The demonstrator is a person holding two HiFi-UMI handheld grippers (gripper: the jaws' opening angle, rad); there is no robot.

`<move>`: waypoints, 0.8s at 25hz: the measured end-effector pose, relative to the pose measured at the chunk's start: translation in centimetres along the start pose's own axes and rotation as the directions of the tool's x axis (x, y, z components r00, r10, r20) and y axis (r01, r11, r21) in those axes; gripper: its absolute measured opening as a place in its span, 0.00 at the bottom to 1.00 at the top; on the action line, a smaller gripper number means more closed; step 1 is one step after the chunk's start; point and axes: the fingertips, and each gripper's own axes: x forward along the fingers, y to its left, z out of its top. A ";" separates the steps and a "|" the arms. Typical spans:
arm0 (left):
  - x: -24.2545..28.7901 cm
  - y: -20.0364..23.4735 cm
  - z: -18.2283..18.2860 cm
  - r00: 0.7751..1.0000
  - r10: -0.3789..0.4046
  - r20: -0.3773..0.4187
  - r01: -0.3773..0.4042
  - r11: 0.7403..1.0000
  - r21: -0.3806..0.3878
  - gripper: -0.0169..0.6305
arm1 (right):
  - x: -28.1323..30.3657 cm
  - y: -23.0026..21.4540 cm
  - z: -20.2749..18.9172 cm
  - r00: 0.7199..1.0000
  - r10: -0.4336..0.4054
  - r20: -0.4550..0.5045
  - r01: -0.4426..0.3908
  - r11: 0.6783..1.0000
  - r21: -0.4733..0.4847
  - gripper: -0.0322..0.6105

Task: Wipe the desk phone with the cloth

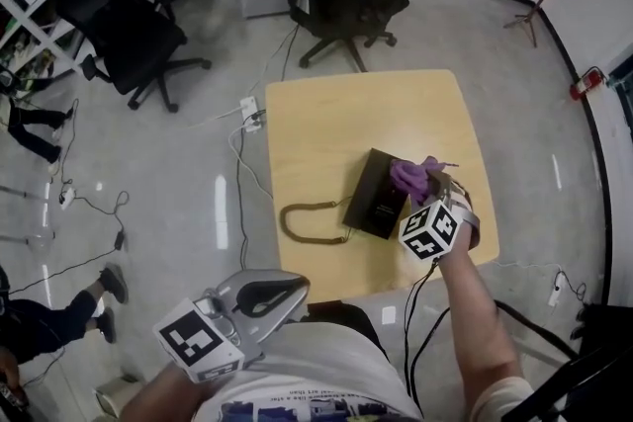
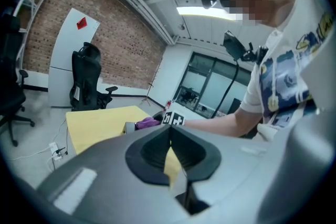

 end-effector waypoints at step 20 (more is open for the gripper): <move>1.1 0.0 -0.3 0.998 -0.060 -0.029 0.060 0.998 0.004 0.03 | -3.5 12.7 -1.5 0.982 0.176 -0.062 -0.184 0.972 -0.145 0.30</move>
